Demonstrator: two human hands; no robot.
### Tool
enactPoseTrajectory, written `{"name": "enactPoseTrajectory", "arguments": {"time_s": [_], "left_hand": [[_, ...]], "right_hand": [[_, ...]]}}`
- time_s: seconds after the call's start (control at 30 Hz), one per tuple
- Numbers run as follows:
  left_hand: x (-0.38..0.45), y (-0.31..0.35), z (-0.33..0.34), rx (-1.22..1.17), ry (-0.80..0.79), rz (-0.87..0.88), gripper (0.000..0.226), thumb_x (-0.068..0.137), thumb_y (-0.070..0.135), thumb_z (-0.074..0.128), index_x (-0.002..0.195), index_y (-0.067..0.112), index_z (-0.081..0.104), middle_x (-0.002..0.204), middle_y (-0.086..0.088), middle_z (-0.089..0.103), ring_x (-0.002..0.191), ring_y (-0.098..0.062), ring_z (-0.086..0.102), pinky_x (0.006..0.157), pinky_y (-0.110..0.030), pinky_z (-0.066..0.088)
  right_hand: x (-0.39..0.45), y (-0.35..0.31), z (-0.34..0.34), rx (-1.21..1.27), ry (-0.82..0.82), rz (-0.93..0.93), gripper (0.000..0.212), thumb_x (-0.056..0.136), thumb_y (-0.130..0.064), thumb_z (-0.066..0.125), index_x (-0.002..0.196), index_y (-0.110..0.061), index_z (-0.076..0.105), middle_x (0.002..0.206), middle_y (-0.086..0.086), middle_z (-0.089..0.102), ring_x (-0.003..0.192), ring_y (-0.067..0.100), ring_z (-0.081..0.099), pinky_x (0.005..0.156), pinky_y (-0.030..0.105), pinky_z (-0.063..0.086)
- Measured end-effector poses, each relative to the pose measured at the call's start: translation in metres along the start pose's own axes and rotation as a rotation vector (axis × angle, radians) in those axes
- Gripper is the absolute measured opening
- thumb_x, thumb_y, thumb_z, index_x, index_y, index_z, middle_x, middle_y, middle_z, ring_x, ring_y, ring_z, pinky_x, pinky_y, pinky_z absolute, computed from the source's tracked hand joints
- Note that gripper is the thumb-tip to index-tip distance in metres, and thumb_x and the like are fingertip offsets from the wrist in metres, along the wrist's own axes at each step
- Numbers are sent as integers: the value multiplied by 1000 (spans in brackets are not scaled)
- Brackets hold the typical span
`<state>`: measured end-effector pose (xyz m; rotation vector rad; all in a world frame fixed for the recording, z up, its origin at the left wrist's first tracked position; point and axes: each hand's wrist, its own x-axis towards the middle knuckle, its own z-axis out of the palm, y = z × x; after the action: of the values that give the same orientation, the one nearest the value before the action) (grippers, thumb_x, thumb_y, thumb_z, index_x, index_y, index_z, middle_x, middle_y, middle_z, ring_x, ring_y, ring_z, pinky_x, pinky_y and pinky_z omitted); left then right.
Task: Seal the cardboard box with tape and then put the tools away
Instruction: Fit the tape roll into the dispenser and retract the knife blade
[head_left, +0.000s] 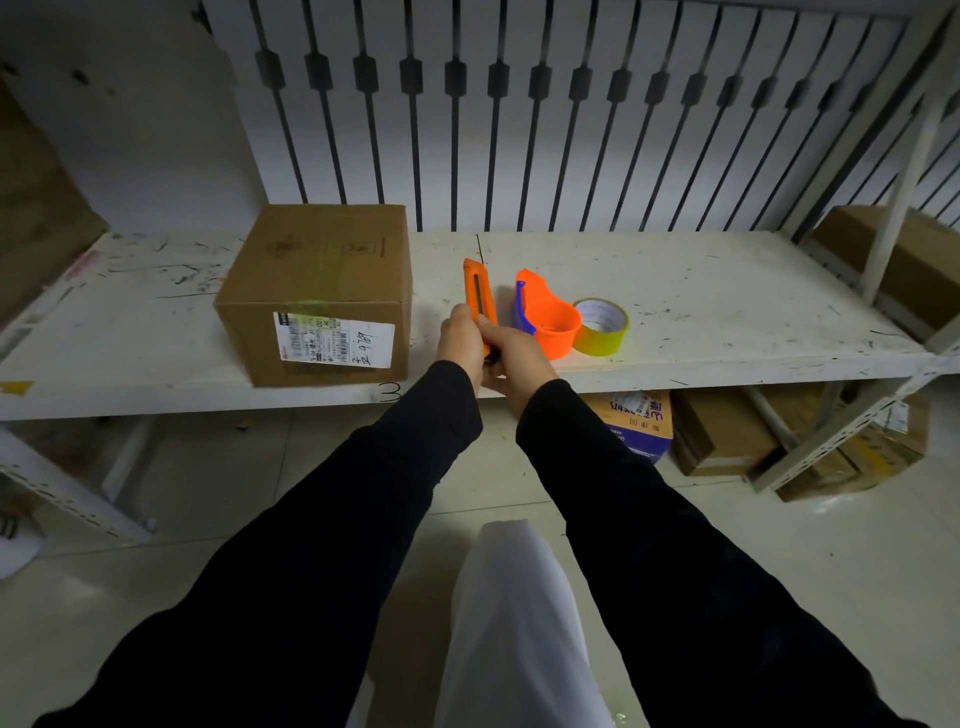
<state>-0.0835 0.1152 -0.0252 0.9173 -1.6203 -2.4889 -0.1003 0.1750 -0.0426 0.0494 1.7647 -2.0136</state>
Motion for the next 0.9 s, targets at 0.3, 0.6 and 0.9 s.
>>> {"name": "enactPoseTrajectory", "arguments": {"time_s": [0.3, 0.6, 0.9], "left_hand": [[8, -9, -21, 135, -217, -16, 30, 95, -10, 28, 109, -2, 53, 94, -14, 56, 88, -25, 57, 90, -38, 47], [45, -21, -20, 552, -108, 59, 30, 95, 3, 45, 120, -5, 57, 103, -15, 59, 106, -30, 58, 105, -44, 44], [64, -32, -16, 531, -57, 97, 29, 95, 3, 44, 120, -5, 57, 97, -13, 59, 87, -22, 55, 92, -32, 48]], "right_hand": [[25, 13, -5, -91, 132, 38, 20, 91, -19, 48, 74, -16, 58, 78, 6, 58, 74, 17, 54, 74, 30, 44], [59, 36, -9, -281, 266, 28, 23, 93, -27, 51, 78, -12, 59, 67, -1, 50, 63, 11, 46, 68, 25, 40], [69, 41, -9, -219, 338, 55, 35, 91, -14, 51, 125, -4, 53, 122, 15, 60, 111, 28, 59, 102, 43, 47]]}}
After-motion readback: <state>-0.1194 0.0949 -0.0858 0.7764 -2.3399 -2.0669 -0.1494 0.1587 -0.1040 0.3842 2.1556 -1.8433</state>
